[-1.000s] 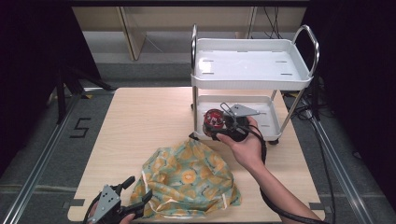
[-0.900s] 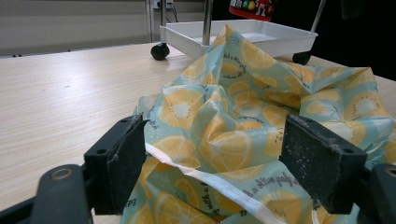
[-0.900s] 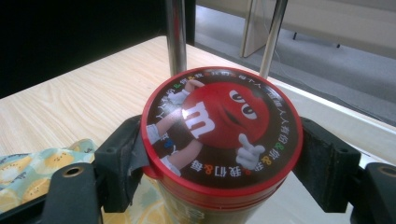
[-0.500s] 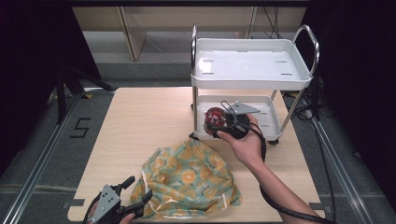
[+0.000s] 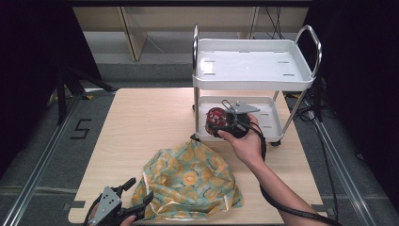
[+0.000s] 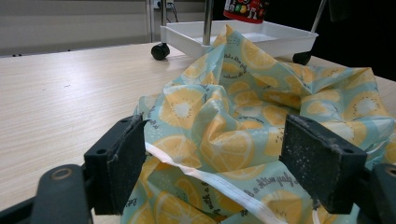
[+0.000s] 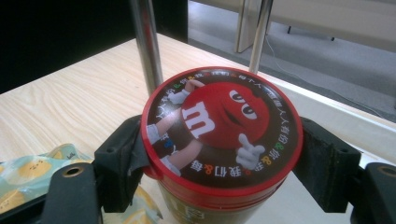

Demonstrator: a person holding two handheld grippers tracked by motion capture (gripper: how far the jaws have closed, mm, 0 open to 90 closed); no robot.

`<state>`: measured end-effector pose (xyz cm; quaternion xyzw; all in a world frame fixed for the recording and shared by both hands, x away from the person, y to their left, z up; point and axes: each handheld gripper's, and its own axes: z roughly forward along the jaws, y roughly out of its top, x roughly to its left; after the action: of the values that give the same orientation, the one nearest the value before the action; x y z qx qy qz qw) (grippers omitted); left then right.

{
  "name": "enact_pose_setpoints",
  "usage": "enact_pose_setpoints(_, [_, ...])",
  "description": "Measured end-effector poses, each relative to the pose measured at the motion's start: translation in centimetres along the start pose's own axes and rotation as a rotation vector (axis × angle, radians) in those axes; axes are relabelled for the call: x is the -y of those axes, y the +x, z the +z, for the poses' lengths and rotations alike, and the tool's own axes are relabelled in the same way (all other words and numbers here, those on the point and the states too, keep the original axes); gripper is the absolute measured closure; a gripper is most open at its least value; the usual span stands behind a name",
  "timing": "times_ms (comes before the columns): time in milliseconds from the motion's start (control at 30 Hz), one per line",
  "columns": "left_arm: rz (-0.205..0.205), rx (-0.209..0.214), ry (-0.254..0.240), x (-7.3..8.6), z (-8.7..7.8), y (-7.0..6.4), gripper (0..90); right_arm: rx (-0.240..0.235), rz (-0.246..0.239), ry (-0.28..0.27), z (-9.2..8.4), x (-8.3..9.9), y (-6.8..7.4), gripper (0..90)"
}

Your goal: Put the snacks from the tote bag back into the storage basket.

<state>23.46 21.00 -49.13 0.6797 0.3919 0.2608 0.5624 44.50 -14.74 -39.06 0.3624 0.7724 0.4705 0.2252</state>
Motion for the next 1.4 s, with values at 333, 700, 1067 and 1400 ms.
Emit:
enact_pose_setpoints(333, [0.0, -0.004, 0.005, 0.0, -0.1, 0.0, 21.6, -0.005, 0.031, 0.007, 0.6, -0.2, 0.1, 26.0])
enact_pose_setpoints(700, [0.006, 0.003, -0.001, 0.0, -0.1, 0.1, 21.6, 0.023, 0.011, 0.021, 1.9, 0.3, -0.8, 26.0])
enact_pose_setpoints(1067, [0.006, -0.004, 0.007, -0.1, -0.1, 0.1, 21.6, 0.046, 0.012, 0.037, 2.3, 0.3, -1.1, 26.0])
enact_pose_setpoints(1400, [0.008, 0.003, 0.003, 0.0, -0.1, 0.1, 21.6, 0.035, 0.009, 0.043, 2.9, 0.2, -0.7, 26.0])
